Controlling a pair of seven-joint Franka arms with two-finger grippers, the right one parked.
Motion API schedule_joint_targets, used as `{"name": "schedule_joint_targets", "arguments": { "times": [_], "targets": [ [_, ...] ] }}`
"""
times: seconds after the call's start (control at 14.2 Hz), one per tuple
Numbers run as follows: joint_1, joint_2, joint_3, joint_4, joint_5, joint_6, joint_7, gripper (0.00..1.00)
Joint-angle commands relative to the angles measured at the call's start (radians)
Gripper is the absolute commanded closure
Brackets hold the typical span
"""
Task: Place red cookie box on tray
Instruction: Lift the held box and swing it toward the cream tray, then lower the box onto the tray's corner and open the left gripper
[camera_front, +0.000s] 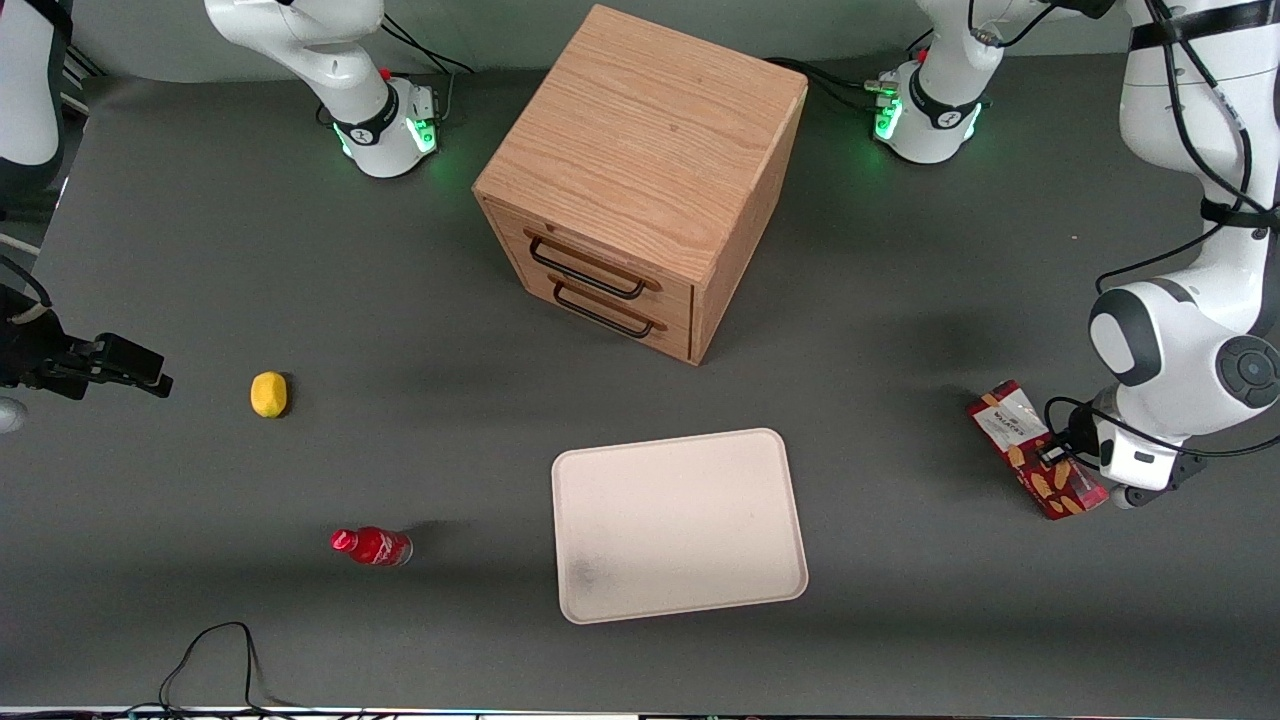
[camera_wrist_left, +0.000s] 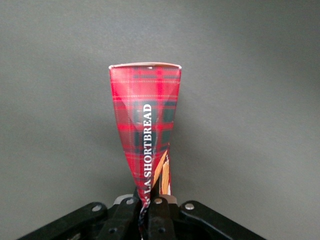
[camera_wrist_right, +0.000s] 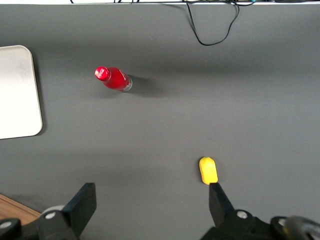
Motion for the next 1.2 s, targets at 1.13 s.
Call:
{"name": "schedule_joint_targets", "arguments": {
  "times": [1.13],
  "targets": [
    [-0.16,0.144,-0.256,0.816,0.11,-0.53,0.0,1.0]
  ]
}}
